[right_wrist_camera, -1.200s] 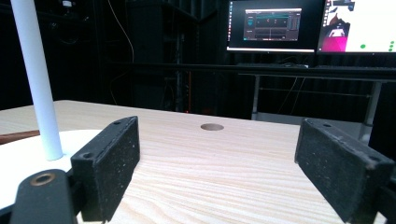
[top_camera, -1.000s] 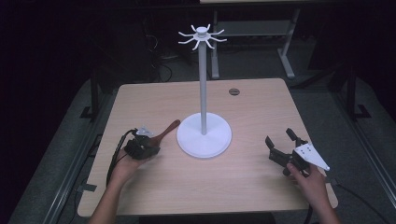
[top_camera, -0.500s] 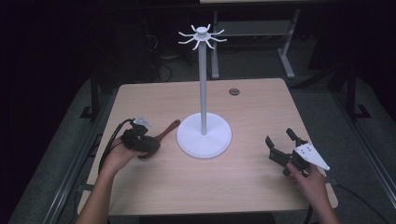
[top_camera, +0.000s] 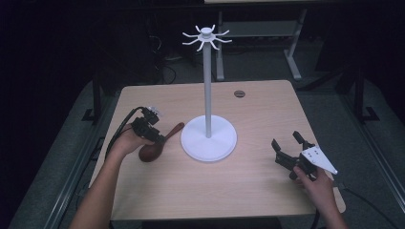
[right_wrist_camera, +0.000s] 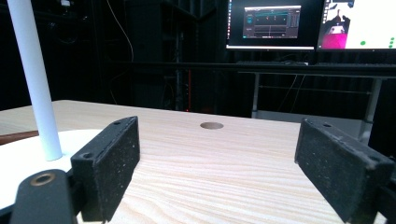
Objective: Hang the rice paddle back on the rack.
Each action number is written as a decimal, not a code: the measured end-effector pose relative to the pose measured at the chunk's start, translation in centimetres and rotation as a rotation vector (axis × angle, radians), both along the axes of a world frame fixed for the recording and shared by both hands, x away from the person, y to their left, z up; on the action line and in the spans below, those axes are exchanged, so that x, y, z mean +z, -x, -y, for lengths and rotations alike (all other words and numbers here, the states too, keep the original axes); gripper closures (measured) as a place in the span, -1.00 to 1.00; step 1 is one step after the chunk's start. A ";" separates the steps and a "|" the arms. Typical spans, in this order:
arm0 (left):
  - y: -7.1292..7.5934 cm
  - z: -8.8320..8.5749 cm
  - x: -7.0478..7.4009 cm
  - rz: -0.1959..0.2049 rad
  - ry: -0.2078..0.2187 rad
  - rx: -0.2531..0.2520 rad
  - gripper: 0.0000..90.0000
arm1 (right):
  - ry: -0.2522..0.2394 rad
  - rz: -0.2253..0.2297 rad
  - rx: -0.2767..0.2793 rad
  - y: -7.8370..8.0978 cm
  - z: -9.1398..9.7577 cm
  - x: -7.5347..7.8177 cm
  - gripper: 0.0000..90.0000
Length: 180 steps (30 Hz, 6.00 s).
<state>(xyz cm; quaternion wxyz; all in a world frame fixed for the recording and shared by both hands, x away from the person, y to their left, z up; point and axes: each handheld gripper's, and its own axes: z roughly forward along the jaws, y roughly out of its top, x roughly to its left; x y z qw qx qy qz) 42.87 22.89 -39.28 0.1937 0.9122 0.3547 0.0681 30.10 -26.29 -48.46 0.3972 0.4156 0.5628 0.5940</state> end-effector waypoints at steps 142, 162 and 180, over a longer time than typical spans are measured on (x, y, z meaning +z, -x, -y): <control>4.7 -4.0 7.1 0.386 0.584 0.096 0.75 | 0.009 0.003 0.001 0.0 -0.1 0.0 -0.70; 6.1 -2.4 10.6 0.441 0.633 0.040 0.75 | 0.008 0.002 0.000 0.0 -0.1 0.0 -0.70; 5.6 -0.1 14.2 0.482 0.645 -0.040 0.75 | 0.007 0.001 0.000 0.0 -0.1 0.0 -0.70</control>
